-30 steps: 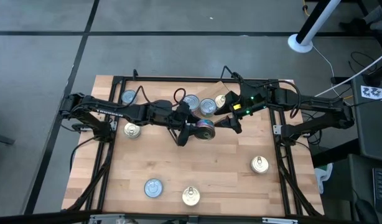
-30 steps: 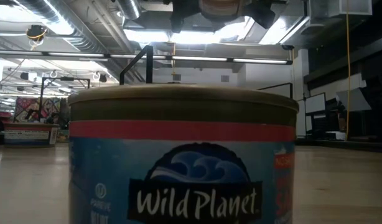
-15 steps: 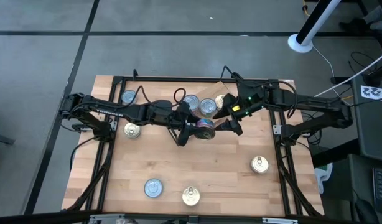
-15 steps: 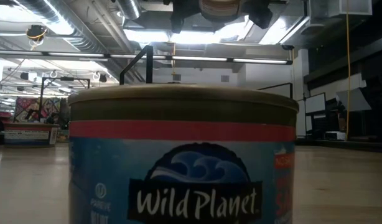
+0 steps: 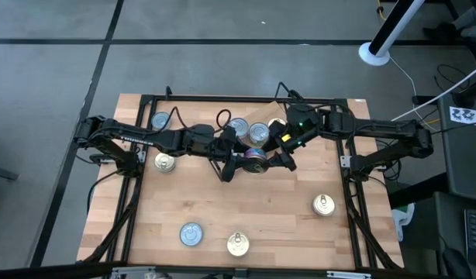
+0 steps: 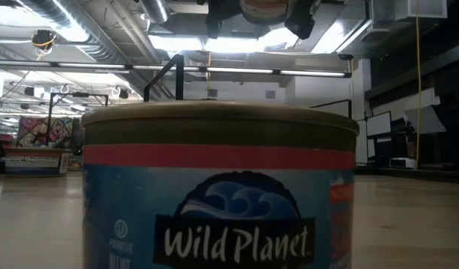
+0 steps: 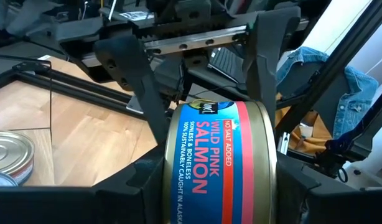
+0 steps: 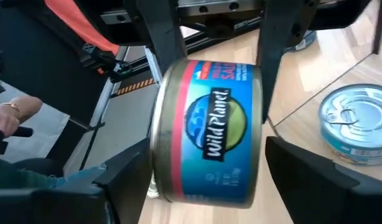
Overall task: Stack canned seafood by type on shelf
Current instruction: Stack the blue and pink tuna can on the shelf on top of the other blue and pink tuna can
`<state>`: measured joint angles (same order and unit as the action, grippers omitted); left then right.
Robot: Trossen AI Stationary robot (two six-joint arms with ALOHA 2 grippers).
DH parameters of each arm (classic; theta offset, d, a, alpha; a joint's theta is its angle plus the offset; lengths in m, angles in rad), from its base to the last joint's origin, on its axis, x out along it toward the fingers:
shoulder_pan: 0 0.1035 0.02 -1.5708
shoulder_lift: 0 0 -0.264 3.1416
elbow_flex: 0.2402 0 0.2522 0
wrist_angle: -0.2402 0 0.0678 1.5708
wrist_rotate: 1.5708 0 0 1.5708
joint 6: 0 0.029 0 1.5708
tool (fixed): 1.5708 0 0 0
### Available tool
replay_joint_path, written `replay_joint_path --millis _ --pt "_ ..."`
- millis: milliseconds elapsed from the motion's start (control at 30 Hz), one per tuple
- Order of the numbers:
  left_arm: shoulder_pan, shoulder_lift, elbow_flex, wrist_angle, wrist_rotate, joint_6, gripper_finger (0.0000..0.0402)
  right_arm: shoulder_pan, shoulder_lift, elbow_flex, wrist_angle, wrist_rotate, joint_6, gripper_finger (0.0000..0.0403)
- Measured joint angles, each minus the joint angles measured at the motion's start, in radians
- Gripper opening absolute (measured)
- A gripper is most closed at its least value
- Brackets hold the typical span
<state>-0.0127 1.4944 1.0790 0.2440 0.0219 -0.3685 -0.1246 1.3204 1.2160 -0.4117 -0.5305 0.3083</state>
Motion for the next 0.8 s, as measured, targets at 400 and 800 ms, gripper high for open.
replay_joint_path --millis 400,800 --pt "0.001 0.0 0.0 0.0 -0.003 0.001 0.0199 0.0 0.0 0.0 0.007 0.022 -0.001 0.0185" --pt "0.009 -0.002 0.001 0.013 0.001 0.086 0.02 0.0 -0.024 0.001 -0.019 0.04 0.074 0.0196"
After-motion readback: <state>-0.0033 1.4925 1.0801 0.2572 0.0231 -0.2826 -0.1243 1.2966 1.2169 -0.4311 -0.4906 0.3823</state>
